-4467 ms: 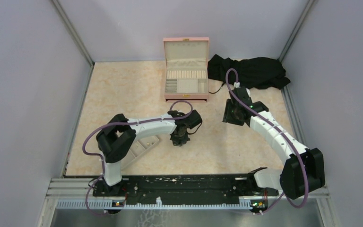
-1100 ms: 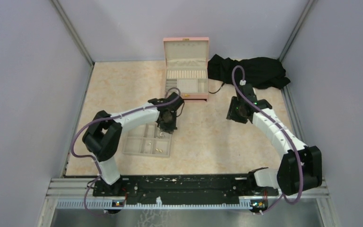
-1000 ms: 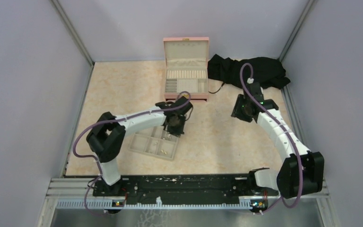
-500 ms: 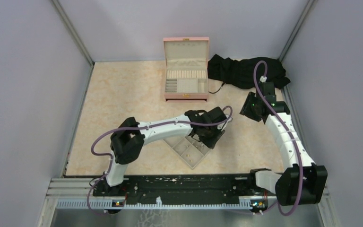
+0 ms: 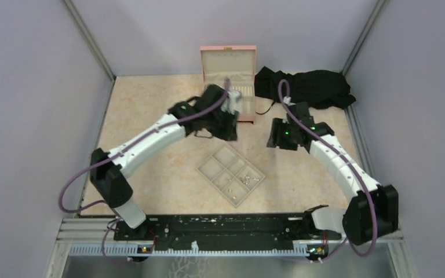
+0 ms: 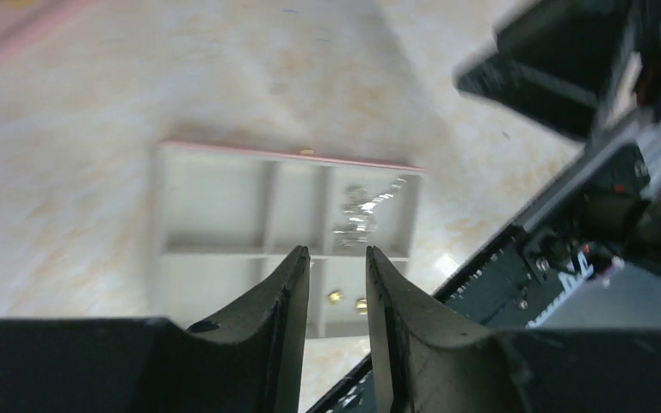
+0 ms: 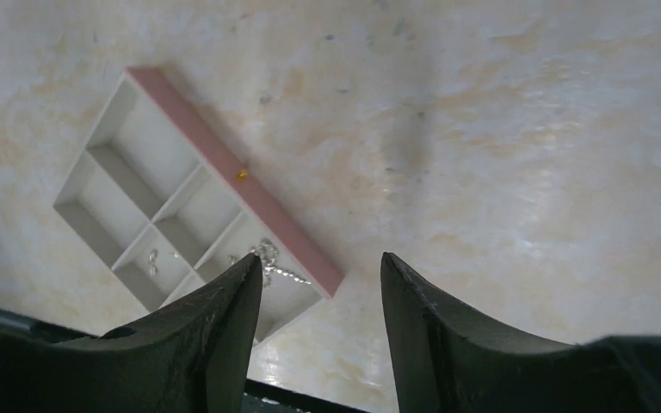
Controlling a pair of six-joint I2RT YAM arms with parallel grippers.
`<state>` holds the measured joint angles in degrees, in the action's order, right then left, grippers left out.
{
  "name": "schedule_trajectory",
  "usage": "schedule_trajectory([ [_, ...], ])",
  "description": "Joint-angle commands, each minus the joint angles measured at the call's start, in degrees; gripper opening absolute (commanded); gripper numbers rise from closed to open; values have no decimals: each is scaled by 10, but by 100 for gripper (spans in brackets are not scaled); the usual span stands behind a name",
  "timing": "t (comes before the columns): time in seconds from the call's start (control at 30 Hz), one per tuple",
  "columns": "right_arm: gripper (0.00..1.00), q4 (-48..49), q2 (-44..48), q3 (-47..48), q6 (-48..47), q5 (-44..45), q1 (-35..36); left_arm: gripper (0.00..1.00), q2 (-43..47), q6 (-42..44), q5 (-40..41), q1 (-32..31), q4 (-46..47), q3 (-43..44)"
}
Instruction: Organize the mixed jewelry
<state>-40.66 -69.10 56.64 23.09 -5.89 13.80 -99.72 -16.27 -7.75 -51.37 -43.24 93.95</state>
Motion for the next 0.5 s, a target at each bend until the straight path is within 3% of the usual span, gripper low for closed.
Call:
schedule_trajectory([
  [0.0, 53, 45, -58, 15, -19, -18, 98, 37, 78, -69, 1, 109, 12, -79],
  [0.17, 52, 32, -145, 58, -43, 13, 188, 43, 130, -138, 9, 198, 8, -146],
  [0.47, 47, 34, -184, 32, -96, 22, 195, 43, 178, -167, 5, 239, 21, -216],
])
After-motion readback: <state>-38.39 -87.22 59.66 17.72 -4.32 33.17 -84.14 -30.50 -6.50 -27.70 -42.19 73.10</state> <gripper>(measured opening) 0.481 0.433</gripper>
